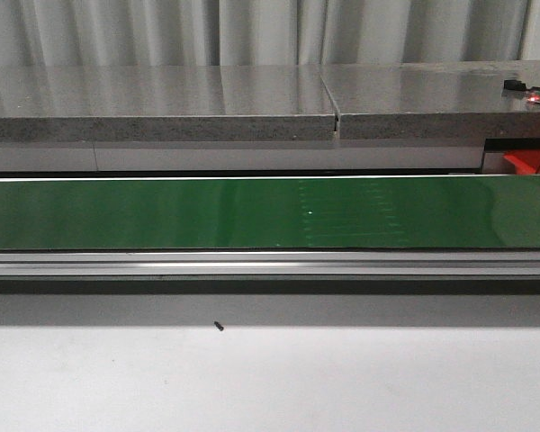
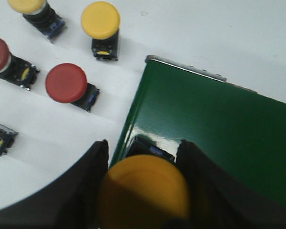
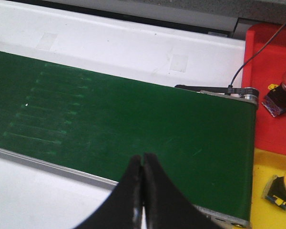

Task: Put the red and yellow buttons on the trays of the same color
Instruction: 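Set the yellow button on the belt and open the left gripper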

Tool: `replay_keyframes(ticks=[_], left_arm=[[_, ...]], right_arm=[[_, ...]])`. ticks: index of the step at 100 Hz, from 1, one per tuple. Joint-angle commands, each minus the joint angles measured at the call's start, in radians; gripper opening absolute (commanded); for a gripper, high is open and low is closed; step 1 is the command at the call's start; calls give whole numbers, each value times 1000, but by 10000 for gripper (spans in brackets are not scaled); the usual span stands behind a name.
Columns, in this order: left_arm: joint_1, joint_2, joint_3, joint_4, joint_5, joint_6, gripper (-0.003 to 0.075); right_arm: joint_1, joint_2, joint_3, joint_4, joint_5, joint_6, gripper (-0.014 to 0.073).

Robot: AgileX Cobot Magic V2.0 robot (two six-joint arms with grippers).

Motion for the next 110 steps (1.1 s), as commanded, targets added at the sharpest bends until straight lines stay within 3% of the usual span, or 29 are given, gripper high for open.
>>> replay_keyframes(ticks=[1, 88, 110], left_arm=[[-32, -44, -32, -14, -38, 0, 115], [-67, 67, -32, -44, -95, 0, 118], [-67, 67, -30, -44, -90, 0, 199]], right_arm=[[2, -10, -26, 25, -55, -6, -68], [2, -10, -26, 25, -55, -6, -68], [2, -10, -26, 25, -55, -6, -68]])
